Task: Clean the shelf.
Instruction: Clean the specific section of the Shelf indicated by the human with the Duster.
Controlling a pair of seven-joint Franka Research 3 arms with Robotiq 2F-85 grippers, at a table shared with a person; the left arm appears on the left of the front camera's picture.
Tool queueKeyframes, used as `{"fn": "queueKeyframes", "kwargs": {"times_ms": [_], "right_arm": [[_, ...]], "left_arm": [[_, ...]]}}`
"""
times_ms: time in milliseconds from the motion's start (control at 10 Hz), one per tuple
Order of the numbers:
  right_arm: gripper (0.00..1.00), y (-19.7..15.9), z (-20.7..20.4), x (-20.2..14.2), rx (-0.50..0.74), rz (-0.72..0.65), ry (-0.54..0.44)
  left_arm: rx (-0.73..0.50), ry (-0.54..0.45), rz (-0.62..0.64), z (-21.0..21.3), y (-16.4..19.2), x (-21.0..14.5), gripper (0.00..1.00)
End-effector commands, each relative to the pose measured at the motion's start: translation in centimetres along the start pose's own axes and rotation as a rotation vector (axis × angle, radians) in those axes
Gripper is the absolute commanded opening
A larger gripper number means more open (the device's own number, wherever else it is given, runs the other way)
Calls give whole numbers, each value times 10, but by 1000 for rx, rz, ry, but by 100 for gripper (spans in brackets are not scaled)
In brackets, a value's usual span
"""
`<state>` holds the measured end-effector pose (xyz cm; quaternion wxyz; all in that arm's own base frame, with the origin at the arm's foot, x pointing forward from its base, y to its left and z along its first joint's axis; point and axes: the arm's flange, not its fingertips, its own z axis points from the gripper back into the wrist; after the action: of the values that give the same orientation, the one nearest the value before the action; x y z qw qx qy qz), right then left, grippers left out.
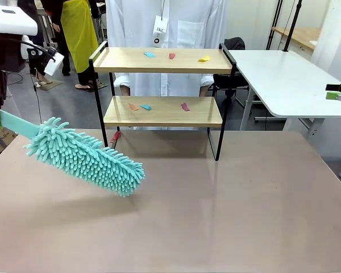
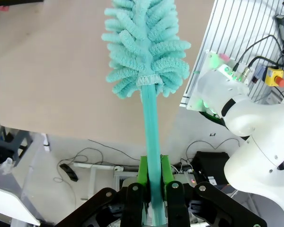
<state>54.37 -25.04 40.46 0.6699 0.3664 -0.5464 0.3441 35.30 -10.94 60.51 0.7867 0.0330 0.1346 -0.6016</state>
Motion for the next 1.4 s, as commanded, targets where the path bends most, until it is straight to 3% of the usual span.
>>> {"fn": "queueKeyframes", "kwargs": {"times_ms": [0,1300], "right_arm": [[100,1,-2,2,2,3,-3],[100,1,-2,2,2,3,-3]], "left_arm": [[1,-27,3,-2,-2,-1,13],[1,-27,3,-2,-2,-1,13]]}}
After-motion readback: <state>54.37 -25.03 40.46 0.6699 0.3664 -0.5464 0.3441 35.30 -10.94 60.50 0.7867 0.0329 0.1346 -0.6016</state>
